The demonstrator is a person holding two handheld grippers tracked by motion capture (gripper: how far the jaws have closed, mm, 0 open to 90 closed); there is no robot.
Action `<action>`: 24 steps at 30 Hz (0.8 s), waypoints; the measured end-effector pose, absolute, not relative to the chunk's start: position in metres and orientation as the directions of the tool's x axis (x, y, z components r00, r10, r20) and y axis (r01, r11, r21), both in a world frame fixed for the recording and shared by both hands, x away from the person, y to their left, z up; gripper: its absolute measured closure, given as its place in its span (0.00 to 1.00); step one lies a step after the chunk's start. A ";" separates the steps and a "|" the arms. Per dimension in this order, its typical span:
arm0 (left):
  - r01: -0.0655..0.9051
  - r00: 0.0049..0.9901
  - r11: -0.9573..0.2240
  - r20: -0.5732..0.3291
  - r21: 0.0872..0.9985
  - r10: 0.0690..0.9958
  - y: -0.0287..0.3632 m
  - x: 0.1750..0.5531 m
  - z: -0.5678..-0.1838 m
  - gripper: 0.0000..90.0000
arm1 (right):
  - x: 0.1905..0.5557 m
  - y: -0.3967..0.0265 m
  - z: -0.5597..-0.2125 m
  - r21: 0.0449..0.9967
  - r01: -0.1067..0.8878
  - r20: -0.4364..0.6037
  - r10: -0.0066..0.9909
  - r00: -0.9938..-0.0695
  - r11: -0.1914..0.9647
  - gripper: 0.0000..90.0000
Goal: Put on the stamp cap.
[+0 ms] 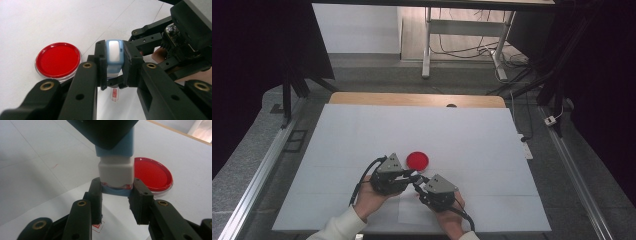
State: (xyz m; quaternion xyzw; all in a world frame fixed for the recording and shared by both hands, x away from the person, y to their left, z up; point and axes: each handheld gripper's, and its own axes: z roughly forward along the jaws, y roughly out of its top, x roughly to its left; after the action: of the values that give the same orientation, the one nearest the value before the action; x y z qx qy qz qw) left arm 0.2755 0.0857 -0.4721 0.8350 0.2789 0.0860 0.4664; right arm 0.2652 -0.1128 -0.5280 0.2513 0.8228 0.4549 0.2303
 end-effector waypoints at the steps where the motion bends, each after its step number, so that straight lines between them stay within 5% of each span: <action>1: 0.386 0.828 -0.409 -0.116 0.827 0.548 0.086 0.275 -0.472 0.84 | 0.265 -0.113 -0.528 0.866 0.203 -0.153 0.627 -0.764 0.458 0.71; 24: 0.386 0.828 -0.426 -0.103 0.818 0.552 0.083 0.275 -0.474 0.84 | 0.264 -0.112 -0.529 0.856 0.198 -0.179 0.633 -0.753 0.478 0.71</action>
State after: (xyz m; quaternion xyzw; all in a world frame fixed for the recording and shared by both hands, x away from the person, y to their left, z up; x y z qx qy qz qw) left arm 0.2750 0.0831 -0.4737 0.8396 0.2793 0.0904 0.4570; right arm 0.2636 -0.1123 -0.5294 0.2521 0.8242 0.4443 0.2445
